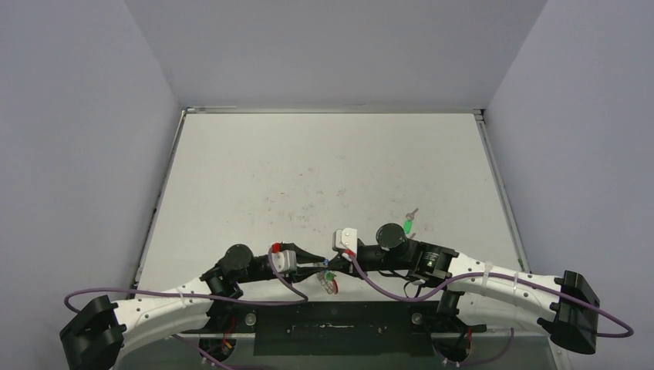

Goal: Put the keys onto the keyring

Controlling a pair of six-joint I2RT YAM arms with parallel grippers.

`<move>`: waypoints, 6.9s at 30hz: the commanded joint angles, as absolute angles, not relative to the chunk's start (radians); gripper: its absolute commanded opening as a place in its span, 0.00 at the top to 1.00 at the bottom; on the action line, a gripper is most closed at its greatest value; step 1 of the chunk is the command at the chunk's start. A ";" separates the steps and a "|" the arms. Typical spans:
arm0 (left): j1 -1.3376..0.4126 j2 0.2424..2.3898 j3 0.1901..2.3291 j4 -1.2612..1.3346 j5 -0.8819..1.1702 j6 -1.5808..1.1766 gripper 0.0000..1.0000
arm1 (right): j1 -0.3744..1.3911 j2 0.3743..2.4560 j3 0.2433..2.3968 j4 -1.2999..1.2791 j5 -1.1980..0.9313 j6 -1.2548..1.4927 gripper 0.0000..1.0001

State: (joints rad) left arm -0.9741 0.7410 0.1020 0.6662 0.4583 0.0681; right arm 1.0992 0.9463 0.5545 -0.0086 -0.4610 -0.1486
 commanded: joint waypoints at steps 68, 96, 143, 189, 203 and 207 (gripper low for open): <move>-0.993 0.802 0.361 0.288 0.396 0.076 1.00 | 1.097 1.038 0.686 -0.051 -0.375 -0.294 0.81; -0.997 0.582 0.275 0.242 0.280 0.008 0.62 | 1.088 0.937 0.480 0.264 -0.336 -0.167 1.00; -0.999 0.486 0.218 0.280 0.277 0.034 0.85 | 1.085 0.928 0.388 0.497 -0.436 -0.099 1.00; -0.999 0.589 0.256 0.368 0.384 0.123 1.00 | 1.086 0.953 0.400 0.479 -0.474 -0.098 1.00; -0.999 0.631 0.255 0.386 0.374 0.116 0.74 | 1.085 0.942 0.399 0.476 -0.473 -0.098 1.00; -0.999 0.647 0.252 0.382 0.376 0.127 0.75 | 1.086 0.940 0.399 0.476 -0.471 -0.098 1.00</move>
